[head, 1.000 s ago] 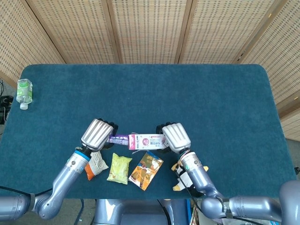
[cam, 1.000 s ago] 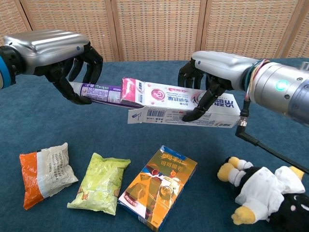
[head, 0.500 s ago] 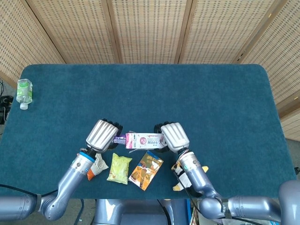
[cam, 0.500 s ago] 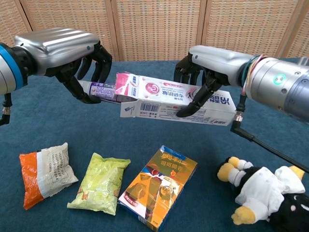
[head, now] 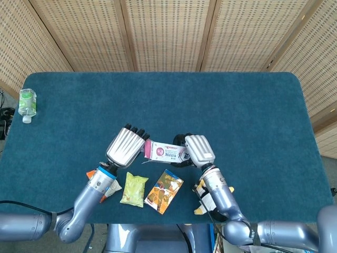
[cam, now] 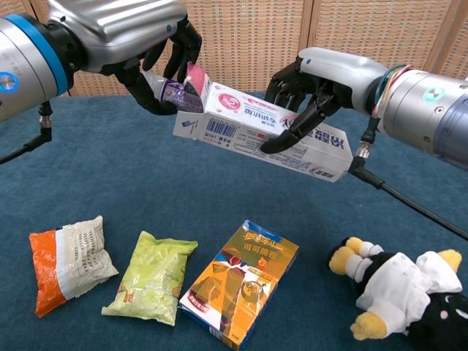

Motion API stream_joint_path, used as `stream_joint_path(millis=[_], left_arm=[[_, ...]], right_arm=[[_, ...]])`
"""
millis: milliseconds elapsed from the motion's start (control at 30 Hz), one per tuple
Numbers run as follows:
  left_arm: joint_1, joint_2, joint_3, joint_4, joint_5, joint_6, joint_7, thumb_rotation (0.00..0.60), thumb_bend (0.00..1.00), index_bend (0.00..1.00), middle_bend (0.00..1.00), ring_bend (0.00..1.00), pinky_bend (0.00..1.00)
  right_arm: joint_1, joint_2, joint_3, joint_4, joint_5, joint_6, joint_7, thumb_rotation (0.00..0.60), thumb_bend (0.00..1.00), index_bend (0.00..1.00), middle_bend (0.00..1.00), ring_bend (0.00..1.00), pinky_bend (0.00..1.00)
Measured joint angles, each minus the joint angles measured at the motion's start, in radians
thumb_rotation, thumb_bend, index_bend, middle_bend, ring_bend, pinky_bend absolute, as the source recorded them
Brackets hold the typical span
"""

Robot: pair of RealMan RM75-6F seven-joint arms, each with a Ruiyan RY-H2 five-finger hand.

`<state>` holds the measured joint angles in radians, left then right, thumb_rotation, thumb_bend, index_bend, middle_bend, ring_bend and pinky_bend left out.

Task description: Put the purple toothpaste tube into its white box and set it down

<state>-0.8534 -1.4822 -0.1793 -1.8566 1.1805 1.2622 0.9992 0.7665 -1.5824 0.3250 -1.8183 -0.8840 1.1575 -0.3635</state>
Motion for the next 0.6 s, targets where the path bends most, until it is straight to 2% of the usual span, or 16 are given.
stream_joint_path(millis=[100,233,367,600], left_arm=[[-0.012,-0.009,-0.003,0.003,0.017,0.005,0.030,0.600,0.24,0.81,0.66,0.57,0.56],[-0.024,-0.026,-0.005,0.007,0.033,0.010,0.067,0.600,0.24,0.80,0.56,0.48,0.50],[-0.026,-0.032,-0.004,0.010,0.036,0.014,0.084,0.600,0.24,0.65,0.40,0.35,0.42],[-0.023,-0.026,0.000,0.013,0.044,0.024,0.110,0.600,0.24,0.42,0.20,0.20,0.26]], right_arm=[[-0.012,0.003,0.020,-0.009,0.012,0.001,0.053,0.600,0.04,0.60,0.53,0.42,0.47],[-0.033,0.015,0.042,-0.016,0.020,0.001,0.119,0.600,0.04,0.60,0.53,0.42,0.47],[-0.043,0.025,0.048,-0.017,0.016,0.001,0.138,0.600,0.04,0.60,0.53,0.42,0.47],[-0.054,0.027,0.065,-0.016,0.033,0.005,0.181,0.600,0.04,0.60,0.53,0.42,0.47]])
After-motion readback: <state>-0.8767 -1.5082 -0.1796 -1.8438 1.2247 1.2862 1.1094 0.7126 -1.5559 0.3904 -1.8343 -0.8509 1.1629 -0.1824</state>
